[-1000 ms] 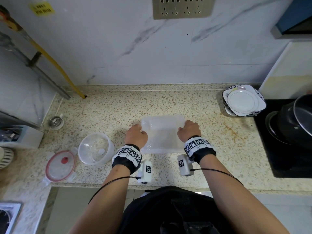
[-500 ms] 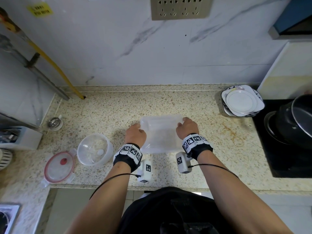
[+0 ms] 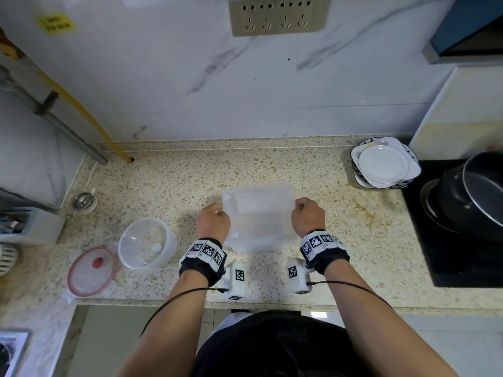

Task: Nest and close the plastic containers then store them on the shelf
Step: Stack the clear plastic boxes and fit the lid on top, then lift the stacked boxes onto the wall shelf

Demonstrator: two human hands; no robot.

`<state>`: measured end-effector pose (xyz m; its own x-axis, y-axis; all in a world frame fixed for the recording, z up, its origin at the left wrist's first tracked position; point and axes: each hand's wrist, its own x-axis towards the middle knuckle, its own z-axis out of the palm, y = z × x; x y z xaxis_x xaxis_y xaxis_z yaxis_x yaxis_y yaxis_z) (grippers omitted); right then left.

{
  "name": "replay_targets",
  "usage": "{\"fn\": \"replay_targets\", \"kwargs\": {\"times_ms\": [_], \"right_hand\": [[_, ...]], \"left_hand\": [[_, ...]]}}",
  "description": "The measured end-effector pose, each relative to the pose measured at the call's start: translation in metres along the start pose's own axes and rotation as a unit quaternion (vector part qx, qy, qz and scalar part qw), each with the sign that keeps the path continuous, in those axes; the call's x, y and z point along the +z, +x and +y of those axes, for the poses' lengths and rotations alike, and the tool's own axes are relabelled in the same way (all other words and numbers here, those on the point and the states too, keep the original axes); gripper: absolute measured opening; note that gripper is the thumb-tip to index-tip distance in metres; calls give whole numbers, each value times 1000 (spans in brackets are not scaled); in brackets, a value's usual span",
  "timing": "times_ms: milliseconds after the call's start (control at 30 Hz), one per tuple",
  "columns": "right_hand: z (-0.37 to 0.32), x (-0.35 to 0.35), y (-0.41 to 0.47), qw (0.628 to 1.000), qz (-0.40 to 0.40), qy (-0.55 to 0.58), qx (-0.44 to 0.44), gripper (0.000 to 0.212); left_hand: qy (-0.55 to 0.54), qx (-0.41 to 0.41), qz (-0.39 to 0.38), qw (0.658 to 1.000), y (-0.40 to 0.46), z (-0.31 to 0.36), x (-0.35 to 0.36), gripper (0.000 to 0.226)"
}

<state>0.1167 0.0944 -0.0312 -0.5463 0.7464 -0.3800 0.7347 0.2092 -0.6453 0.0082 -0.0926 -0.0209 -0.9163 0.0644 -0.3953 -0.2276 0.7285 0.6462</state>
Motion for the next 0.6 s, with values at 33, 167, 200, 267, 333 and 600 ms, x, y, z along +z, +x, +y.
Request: {"fn": "replay_targets", "kwargs": {"times_ms": [33, 167, 200, 267, 333, 600], "right_hand": [[2, -5, 1, 1000, 8, 20, 1, 29], [7, -27, 3, 996, 46, 72, 2, 37], [7, -32, 3, 995, 52, 80, -1, 38], [8, -44, 3, 993, 59, 98, -8, 38], [7, -54, 3, 991, 67, 113, -14, 39], [-14, -98, -11, 972, 93, 208, -60, 34]], "left_hand": [[-5, 4, 9, 1000, -3, 5, 0, 43], [-42, 36, 51, 997, -17, 29, -1, 40], [-52, 42, 57, 996, -20, 35, -2, 39], [-63, 52, 65, 995, -28, 45, -2, 39], [-73, 63, 78, 992, -36, 55, -3, 37], [-107, 85, 136, 981, -67, 92, -22, 39]]}}
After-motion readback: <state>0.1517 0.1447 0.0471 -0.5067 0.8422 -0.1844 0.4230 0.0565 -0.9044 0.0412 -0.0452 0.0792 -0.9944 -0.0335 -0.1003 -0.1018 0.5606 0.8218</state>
